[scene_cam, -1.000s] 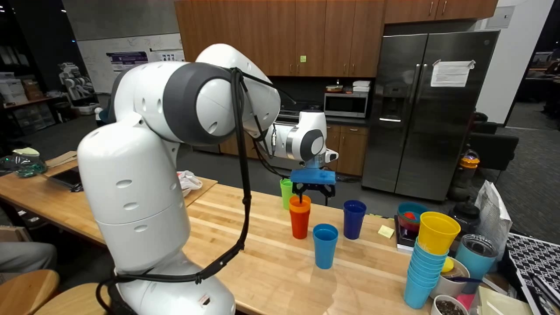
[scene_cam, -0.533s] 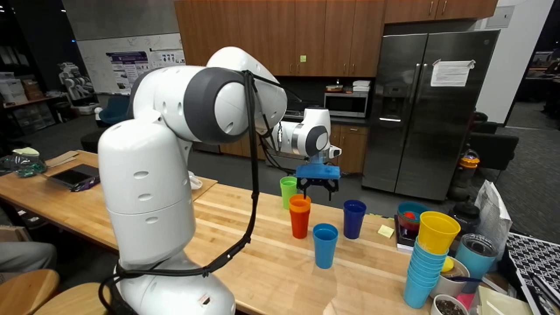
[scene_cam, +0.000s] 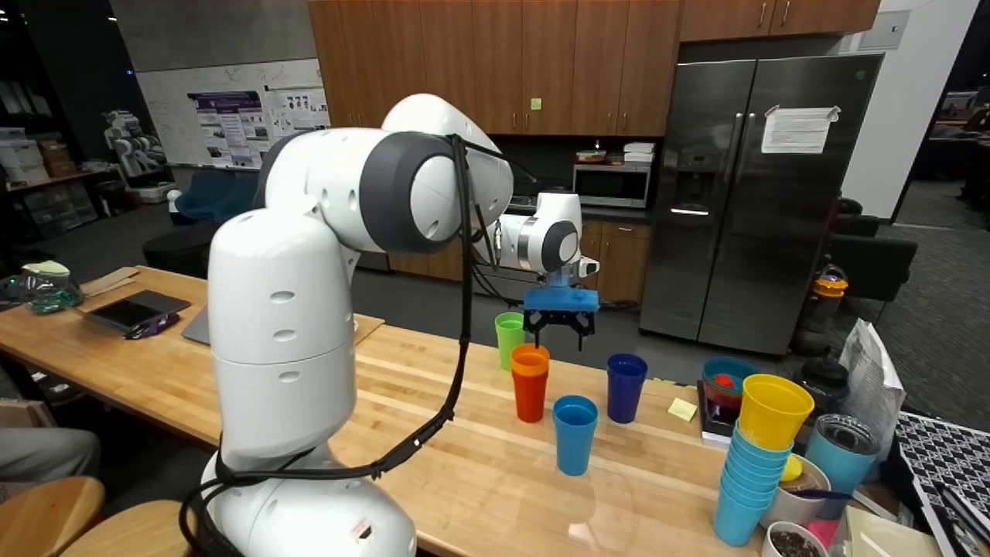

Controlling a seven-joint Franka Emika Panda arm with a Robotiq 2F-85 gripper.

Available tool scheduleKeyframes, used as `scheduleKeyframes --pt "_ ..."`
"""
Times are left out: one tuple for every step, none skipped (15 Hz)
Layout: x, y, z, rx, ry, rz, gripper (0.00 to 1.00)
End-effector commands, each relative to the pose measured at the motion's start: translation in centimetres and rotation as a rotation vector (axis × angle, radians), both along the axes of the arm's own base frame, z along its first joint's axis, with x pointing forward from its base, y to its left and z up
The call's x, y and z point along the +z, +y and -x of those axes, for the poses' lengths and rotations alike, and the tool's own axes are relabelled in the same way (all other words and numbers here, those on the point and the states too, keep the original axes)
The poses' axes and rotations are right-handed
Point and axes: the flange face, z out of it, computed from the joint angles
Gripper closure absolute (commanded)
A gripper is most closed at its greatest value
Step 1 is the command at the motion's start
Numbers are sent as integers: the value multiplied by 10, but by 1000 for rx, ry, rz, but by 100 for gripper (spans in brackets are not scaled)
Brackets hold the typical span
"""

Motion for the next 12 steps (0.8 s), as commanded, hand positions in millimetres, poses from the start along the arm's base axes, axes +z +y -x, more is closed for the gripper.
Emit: scheduleKeyframes --pt "-1 2 -14 24 23 0 0" --pt "-3 4 -16 26 29 -2 0" --pt "-5 4 -18 29 33 -2 0" --pt "-7 6 -20 30 38 -3 0" --pt "-10 7 -21 32 43 -2 0" --pt "-12 8 -22 33 46 -4 0" --pt "-14 9 -24 36 49 -6 0" --pt "-17 11 -24 37 53 -8 0" --pt "-20 14 -25 39 58 -9 0" --pt "-23 15 -26 43 61 -9 0" --pt "-25 18 -27 47 66 -11 0" --pt "-27 19 -27 50 68 -11 0"
